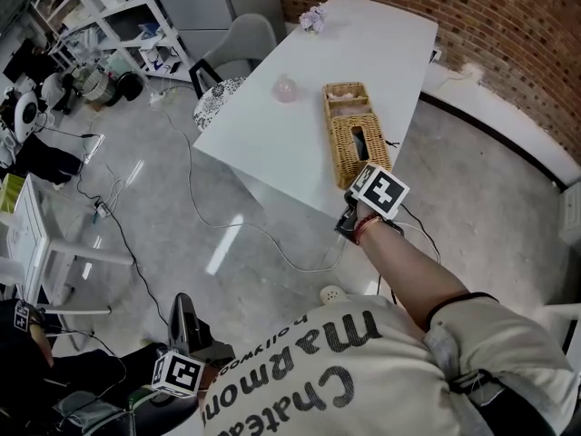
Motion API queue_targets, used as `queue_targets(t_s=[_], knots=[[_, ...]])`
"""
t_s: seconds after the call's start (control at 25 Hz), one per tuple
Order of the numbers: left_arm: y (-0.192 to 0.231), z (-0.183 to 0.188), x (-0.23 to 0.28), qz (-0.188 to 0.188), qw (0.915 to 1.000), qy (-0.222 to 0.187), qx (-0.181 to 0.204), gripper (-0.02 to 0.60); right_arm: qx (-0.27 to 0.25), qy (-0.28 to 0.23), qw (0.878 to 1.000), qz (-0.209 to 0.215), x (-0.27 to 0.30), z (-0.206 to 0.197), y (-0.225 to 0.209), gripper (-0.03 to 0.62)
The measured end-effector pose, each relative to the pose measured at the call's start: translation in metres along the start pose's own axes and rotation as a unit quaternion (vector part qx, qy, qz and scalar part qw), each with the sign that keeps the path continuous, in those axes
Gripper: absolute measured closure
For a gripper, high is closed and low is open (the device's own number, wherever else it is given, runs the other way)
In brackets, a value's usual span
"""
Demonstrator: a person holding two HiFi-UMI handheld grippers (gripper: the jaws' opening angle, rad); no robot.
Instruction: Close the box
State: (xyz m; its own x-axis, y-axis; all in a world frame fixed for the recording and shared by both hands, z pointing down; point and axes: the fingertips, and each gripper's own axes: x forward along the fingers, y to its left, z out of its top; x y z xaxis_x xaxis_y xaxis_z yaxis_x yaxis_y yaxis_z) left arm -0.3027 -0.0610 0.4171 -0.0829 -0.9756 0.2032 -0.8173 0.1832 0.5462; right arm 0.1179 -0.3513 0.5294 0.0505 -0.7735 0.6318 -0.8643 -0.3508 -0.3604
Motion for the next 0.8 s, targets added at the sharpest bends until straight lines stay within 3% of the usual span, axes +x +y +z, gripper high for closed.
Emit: queue_targets(t_s=[0.36, 0.56, 0.8], knots=[[-0.004, 0.001, -0.015, -0.008, 0.9999, 0.012, 0.004, 0.581, 0.007, 0.019, 1.0, 0.02, -0.01, -0.005, -0.006, 0.326], [-0.005, -0.006, -0.029, -0.021, 0.9995, 0.021, 0.011, 0.581, 0.04, 0.034, 0.998, 0.038, -0.021, -0.015, -0.02, 0.332], [-0.002, -0.023, -0.049, -0.033, 0.999, 0.029, 0.007, 0.581, -0.023, 0.09, 0.992, 0.083, -0.064, -0.087, -0.03, 0.422]])
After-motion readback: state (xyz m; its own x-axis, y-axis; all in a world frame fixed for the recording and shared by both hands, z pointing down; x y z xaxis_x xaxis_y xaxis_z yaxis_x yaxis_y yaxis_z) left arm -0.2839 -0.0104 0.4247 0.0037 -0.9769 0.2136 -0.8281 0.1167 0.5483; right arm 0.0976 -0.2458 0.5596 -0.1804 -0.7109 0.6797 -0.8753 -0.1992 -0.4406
